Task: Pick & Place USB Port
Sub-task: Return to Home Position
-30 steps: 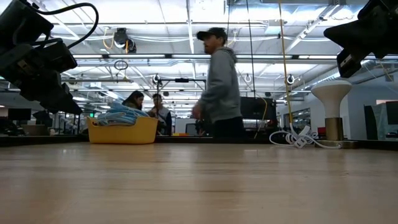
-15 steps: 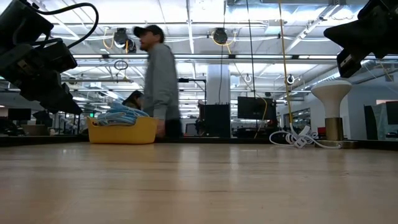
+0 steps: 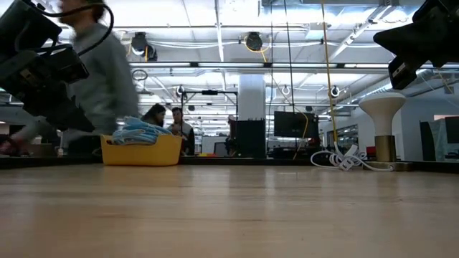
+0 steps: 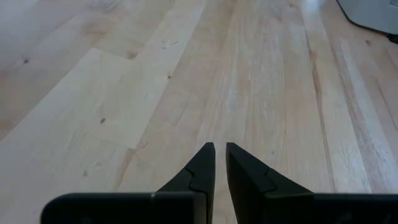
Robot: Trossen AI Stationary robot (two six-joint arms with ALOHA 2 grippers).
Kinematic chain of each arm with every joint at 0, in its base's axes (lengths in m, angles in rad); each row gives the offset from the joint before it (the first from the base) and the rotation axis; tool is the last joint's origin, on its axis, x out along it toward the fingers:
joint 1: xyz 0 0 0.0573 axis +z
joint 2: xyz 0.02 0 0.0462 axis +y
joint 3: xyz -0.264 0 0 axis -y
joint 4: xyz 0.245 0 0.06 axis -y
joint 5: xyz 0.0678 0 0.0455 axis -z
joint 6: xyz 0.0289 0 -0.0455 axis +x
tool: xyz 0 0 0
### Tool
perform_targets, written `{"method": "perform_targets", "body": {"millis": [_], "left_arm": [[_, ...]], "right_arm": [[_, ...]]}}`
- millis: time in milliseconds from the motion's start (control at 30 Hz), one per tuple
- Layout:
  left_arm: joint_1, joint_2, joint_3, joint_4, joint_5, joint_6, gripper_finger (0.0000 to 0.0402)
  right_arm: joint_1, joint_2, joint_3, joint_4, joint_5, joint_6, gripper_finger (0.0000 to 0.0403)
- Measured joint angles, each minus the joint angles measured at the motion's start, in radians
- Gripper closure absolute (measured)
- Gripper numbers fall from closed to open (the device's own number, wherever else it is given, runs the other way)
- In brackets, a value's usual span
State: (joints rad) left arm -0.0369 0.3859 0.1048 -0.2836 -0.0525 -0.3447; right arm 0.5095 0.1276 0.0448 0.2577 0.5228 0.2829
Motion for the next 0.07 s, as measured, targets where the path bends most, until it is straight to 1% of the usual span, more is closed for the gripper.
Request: {"method": "perform_targets", "body": {"millis": [67], "left_arm": [[0.000,0.000,0.000,0.000,0.000,0.000,0.0360]], "right_arm": [[0.000,0.000,0.000,0.000,0.000,0.000,0.0399]]}}
